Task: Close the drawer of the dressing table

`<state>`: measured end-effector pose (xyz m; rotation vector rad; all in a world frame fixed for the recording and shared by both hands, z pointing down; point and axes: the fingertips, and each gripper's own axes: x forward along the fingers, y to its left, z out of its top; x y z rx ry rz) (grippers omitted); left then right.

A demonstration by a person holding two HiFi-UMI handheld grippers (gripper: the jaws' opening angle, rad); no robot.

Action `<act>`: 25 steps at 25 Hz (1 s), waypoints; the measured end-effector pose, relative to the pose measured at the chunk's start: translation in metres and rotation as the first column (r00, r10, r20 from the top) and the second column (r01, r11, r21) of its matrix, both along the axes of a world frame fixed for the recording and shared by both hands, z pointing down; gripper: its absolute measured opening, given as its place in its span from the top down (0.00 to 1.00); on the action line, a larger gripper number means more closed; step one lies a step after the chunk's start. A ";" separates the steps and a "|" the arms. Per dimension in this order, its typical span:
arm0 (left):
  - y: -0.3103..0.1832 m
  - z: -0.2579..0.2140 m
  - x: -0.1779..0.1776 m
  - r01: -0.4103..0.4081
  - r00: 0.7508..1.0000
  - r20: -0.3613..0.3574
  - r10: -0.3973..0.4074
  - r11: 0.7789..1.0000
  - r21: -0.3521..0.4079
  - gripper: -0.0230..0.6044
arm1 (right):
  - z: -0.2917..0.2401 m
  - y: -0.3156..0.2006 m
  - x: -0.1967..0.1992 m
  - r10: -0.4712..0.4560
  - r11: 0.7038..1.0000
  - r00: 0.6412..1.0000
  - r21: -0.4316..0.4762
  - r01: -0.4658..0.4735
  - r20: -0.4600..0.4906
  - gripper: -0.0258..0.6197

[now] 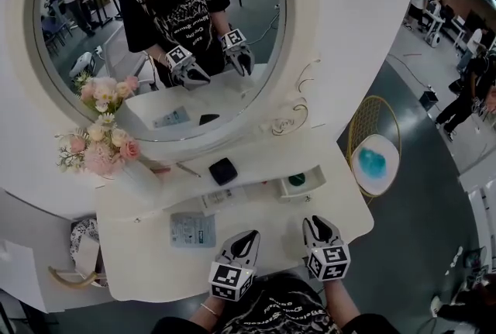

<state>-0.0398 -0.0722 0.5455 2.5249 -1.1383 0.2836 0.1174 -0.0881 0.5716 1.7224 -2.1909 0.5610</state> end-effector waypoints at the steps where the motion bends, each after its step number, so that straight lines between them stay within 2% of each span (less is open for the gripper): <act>1: -0.001 0.000 -0.001 0.002 1.000 -0.002 -0.002 1.000 -0.002 0.94 | 0.001 -0.001 0.000 0.001 1.000 1.000 -0.005 -0.001 -0.003 0.81; 15: -0.017 0.004 -0.005 0.060 0.998 0.034 -0.060 0.998 -0.024 0.94 | 0.012 -0.030 0.028 0.016 0.999 1.000 -0.046 -0.017 -0.027 0.76; 22: -0.022 0.002 -0.008 0.096 0.994 0.062 -0.095 0.995 -0.013 0.94 | 0.025 -0.047 0.025 -0.045 0.997 0.996 -0.073 0.040 -0.071 0.76; 25: -0.023 0.003 -0.009 0.112 0.992 0.068 -0.111 0.994 -0.011 0.94 | 0.031 -0.054 0.025 -0.037 0.996 0.995 -0.085 0.029 -0.093 0.76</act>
